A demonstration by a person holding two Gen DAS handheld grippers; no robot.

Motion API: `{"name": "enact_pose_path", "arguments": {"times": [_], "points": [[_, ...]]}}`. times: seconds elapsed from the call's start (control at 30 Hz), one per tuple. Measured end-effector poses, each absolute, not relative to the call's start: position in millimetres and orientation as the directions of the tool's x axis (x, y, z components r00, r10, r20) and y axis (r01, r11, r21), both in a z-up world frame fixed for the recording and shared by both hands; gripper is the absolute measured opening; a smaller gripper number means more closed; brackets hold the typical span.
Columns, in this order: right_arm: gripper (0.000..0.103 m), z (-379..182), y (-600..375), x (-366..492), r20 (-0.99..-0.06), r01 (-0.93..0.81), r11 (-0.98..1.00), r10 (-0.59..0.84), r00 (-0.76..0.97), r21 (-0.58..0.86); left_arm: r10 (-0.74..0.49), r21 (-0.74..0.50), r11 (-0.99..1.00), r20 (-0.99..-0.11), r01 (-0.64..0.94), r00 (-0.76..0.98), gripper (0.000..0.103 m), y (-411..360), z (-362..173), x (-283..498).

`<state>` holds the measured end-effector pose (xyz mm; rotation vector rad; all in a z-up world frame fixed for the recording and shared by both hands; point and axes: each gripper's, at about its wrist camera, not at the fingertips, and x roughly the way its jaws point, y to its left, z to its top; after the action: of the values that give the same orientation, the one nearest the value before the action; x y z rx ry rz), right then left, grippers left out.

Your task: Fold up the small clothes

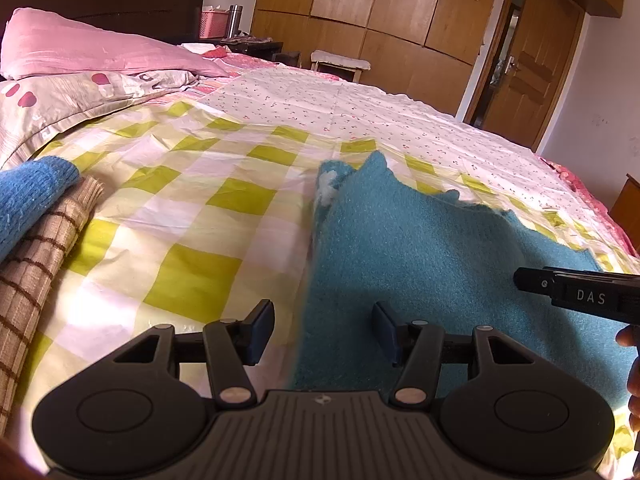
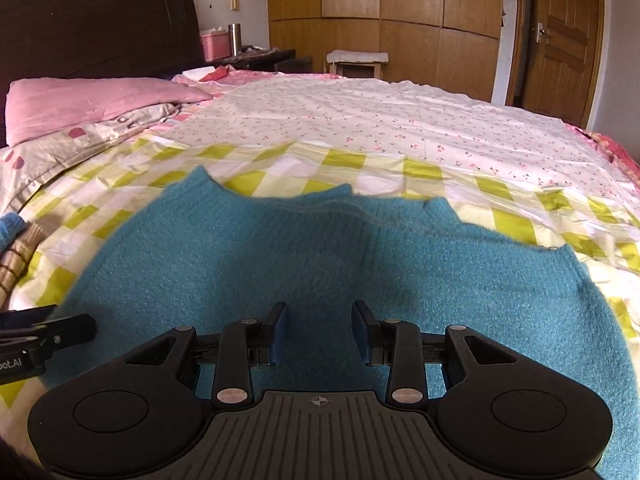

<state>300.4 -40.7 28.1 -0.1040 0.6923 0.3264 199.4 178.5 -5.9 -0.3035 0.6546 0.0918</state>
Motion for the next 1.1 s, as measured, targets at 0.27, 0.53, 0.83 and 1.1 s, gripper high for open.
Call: {"name": "enact_pose_path", "arguments": {"times": [0.27,0.53,0.83,1.1], "points": [[0.034,33,6,316,-0.647,-0.409,0.912,0.333,0.686,0.035,-0.016,-0.255,0.951,-0.612,-0.177,0.791,0.06,180,-6,199],[0.037,23,38,340,-0.681,-0.417,0.903,0.373,0.631,0.108,-0.028,-0.263,0.95,-0.611,-0.17,0.791,0.06,182,-7,198],[0.037,25,56,358,-0.683,-0.398,0.891,0.431,0.59,0.219,-0.044,-0.275,0.948,-0.612,-0.161,0.79,0.06,185,-8,199],[0.039,32,58,373,-0.679,-0.365,0.862,0.503,0.534,0.351,-0.056,-0.286,0.946,-0.614,-0.155,0.787,0.06,187,-10,199]]}}
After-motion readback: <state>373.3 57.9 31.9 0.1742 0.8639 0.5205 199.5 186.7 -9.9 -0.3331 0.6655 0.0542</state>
